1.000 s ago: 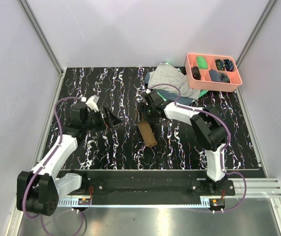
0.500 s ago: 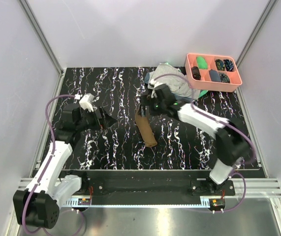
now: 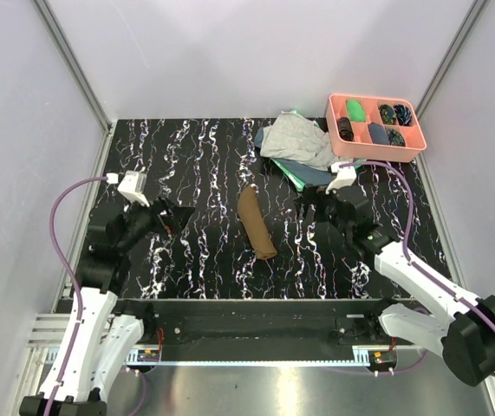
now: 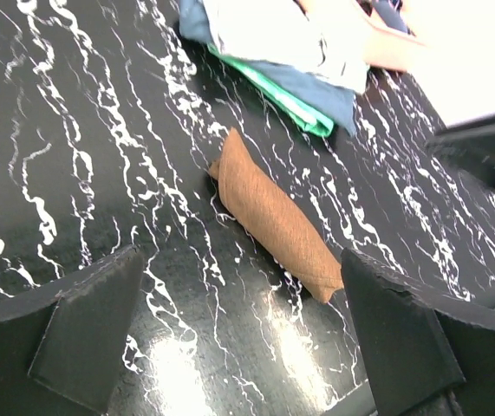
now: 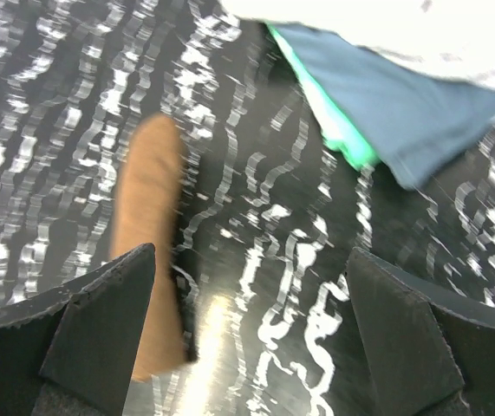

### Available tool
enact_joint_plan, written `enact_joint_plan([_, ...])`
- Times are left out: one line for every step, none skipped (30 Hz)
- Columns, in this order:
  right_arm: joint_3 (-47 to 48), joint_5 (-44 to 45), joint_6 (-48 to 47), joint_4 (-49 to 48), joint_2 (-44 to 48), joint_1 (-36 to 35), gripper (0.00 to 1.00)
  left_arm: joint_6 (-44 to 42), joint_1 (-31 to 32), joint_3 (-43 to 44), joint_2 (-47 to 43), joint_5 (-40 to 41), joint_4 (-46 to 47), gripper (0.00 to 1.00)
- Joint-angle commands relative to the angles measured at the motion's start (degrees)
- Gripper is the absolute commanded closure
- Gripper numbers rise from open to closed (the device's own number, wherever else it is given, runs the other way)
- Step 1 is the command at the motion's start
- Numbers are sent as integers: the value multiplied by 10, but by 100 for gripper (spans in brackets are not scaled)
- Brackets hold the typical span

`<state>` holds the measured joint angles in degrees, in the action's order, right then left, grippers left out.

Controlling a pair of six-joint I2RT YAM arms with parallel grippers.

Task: Fold the napkin, place the utensils inside, and roll it up
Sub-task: Roll the napkin with the utensil

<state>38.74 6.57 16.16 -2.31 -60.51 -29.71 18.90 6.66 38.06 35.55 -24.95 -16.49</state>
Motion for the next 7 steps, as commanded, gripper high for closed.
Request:
enact_joint_plan([-28, 63, -16, -30, 30, 3, 0, 0, -2, -5, -18, 47, 29, 1])
enact_joint_plan([-31, 62, -10, -30, 32, 3, 0, 1, -3, -5, -18, 47, 29, 1])
enact_joint_plan([-35, 63, -7, -31, 32, 3, 0, 1, -3, -5, -21, 48, 29, 1])
enact_joint_plan([-37, 59, -6, -31, 33, 4, 0, 2, -3, -4, -20, 48, 30, 1])
enact_joint_plan([-38, 57, -5, -32, 32, 3, 0, 3, -3, -4, -18, 47, 30, 1])
enact_joint_plan([-39, 56, -5, -33, 32, 3, 0, 3, -3, -4, -13, 47, 30, 1])
enact_joint_plan([-40, 56, -6, -34, 33, 3, 0, 0, -2, -1, -11, 41, 29, 1])
